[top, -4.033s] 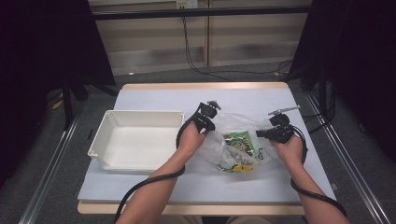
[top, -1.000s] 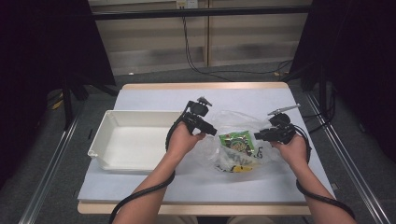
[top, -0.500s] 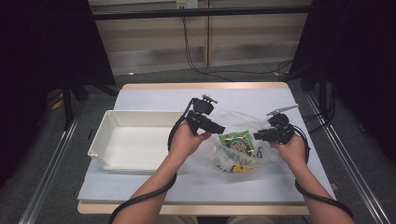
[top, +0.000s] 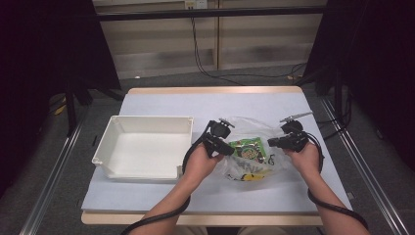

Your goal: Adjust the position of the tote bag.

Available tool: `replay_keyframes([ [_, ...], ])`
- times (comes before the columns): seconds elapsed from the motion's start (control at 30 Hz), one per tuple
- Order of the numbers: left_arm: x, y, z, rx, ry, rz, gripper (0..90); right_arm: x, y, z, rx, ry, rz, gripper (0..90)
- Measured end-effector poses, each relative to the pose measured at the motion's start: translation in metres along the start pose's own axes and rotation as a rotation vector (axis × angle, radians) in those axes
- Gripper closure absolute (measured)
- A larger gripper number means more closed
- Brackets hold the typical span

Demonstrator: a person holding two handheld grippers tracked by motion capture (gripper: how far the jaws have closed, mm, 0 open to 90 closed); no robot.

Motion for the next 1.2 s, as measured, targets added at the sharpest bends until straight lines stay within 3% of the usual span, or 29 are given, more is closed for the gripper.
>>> replay_keyframes([
  [0.1, -0.004, 0.001, 0.009, -0.019, 0.029, 0.004, 73.9, -0.003, -0.001, 0.004, -0.006, 0.011, 0.004, 87.6],
  [0.37, -0.015, 0.001, 0.032, -0.013, 0.062, 0.023, 79.6, -0.008, -0.008, 0.013, -0.012, 0.032, 0.028, 87.7],
  [0.63, -0.020, 0.003, 0.042, -0.008, 0.071, 0.033, 80.9, -0.009, -0.014, 0.021, -0.022, 0.038, 0.029, 85.0],
  [0.8, -0.014, 0.002, 0.034, -0.007, 0.048, 0.048, 73.4, 0.002, -0.005, 0.014, -0.001, 0.020, 0.028, 75.2],
  [0.87, -0.013, 0.001, 0.030, 0.013, 0.032, 0.052, 69.2, 0.008, -0.002, 0.009, 0.009, 0.006, 0.034, 71.6],
  [1.03, -0.010, -0.004, 0.025, 0.020, 0.019, 0.089, 57.3, 0.019, 0.005, 0.002, 0.027, -0.019, 0.020, 66.3],
  [1.2, -0.005, -0.010, 0.018, -0.005, 0.004, 0.097, 45.2, 0.026, 0.014, 0.000, 0.030, -0.031, 0.002, 64.1],
])
Point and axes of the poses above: each handheld gripper's, and its own axes: x roughly backward along the jaws, z roughly out of its underside, y roughly to its left, the point moved 10 cm from there along -x, roughly forward along the jaws, and after that the axes turned 4 degrees about x, right-handed, at the moved point
